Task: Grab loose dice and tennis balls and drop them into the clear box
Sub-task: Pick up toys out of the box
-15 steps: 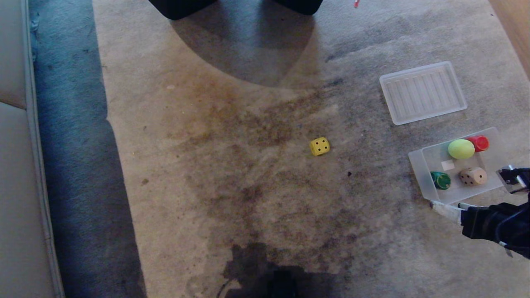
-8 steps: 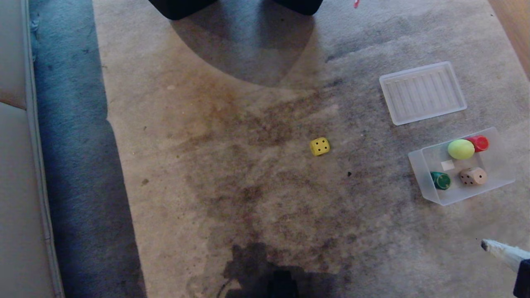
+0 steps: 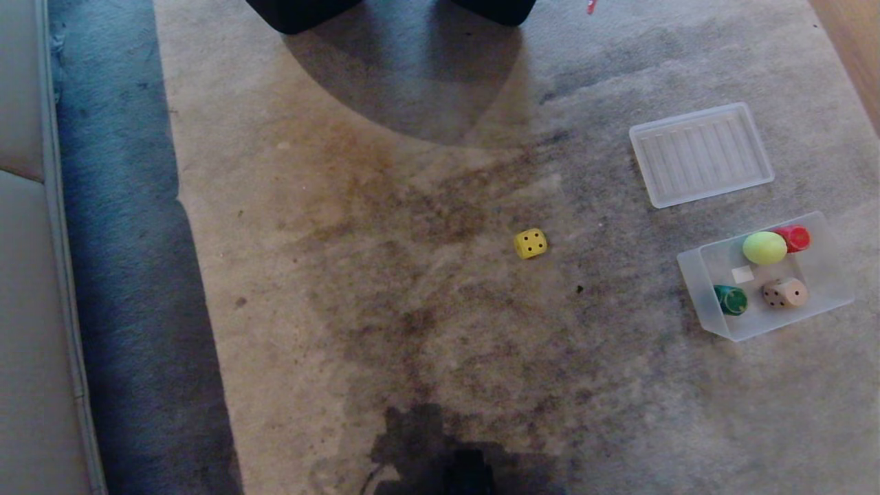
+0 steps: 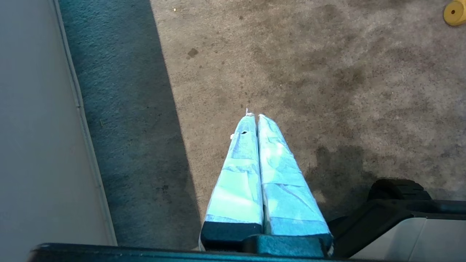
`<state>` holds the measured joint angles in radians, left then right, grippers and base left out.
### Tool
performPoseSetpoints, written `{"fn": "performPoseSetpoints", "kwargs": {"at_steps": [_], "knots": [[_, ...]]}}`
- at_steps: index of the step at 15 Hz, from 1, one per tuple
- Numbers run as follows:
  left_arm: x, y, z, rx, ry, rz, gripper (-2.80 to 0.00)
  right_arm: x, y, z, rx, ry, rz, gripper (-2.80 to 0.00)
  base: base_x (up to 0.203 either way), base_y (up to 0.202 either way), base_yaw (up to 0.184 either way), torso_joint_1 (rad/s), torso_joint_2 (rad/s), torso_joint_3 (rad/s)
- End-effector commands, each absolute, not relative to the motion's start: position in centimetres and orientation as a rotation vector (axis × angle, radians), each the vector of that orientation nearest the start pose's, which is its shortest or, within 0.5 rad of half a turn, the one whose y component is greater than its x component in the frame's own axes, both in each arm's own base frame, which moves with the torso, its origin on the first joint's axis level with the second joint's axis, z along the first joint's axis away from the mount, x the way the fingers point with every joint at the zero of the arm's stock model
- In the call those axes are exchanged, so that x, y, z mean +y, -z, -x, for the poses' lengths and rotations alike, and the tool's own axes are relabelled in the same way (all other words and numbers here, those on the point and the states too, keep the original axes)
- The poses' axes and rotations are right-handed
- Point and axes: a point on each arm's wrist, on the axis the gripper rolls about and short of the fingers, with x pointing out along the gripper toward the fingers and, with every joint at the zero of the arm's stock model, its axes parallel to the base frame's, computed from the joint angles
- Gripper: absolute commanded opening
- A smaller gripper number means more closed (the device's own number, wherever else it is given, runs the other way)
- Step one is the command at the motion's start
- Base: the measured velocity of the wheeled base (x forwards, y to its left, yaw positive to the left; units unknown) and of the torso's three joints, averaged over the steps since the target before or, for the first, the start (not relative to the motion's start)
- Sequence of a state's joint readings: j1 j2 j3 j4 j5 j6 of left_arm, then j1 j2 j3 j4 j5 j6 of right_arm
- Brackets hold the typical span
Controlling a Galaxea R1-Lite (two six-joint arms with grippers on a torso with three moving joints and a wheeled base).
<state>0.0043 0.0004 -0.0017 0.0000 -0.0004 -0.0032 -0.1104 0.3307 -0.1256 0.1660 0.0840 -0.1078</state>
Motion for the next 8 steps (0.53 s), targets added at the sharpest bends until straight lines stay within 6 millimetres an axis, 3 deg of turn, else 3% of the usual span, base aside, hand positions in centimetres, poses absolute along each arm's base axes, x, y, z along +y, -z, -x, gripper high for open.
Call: {"fn": "performPoseSetpoints", "kwargs": {"at_steps": [1,8], "knots": [[-0.01,-7.59,2.29,-0.002,-0.005,0.003,-2.80,0.21,-8.63,0.57,0.367,0.007,0.091,-2.80,0.000,0.000,0.000,0.000,0.00,0.000],[-0.01,-7.59,2.28,0.000,-0.005,0.005,-2.80,0.09,-7.95,0.20,0.324,0.035,0.110,-2.80,0.000,0.000,0.000,0.000,0.00,0.000]]}}
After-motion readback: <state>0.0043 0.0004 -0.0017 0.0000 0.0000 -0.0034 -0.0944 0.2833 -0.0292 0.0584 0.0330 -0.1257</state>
